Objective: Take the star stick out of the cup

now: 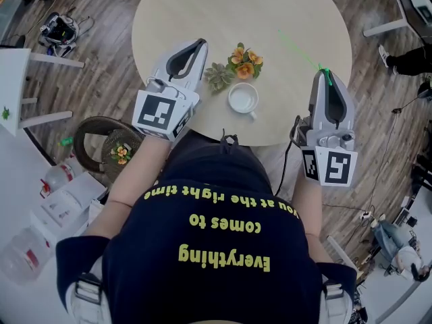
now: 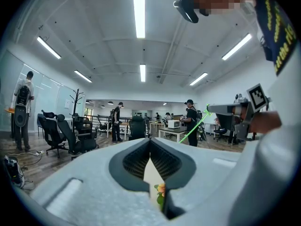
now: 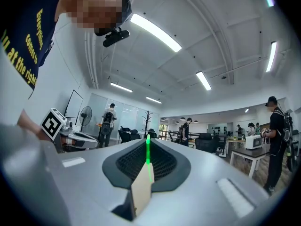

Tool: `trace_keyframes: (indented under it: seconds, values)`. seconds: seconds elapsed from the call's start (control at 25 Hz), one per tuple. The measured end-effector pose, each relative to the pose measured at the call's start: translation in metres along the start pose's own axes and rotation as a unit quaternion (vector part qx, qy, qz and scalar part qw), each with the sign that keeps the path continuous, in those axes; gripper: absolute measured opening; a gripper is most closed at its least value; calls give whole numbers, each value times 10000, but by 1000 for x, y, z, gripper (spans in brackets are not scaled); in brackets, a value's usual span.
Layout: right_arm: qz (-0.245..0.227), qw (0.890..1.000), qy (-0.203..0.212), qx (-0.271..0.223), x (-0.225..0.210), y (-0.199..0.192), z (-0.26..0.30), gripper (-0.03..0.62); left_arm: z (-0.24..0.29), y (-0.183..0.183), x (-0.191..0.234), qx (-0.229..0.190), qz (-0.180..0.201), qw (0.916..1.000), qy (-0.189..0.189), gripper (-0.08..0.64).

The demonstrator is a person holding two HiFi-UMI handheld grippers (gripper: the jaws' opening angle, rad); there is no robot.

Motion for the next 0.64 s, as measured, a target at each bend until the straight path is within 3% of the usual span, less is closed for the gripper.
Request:
trace_keyframes:
  seconds: [0.64]
  values:
    - [33,10000,29,-55,-3,1,-1,28,3,-1,1,14,-19,10000,33,0]
Point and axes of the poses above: the fingertips, and each gripper's own axes: z forward along the fingers, x to its left, y out of its top, the point moved 10 cm from there along -z, backward along the fingers, and after that the axes turned 10 degrees about -z, right-handed, at the moved point
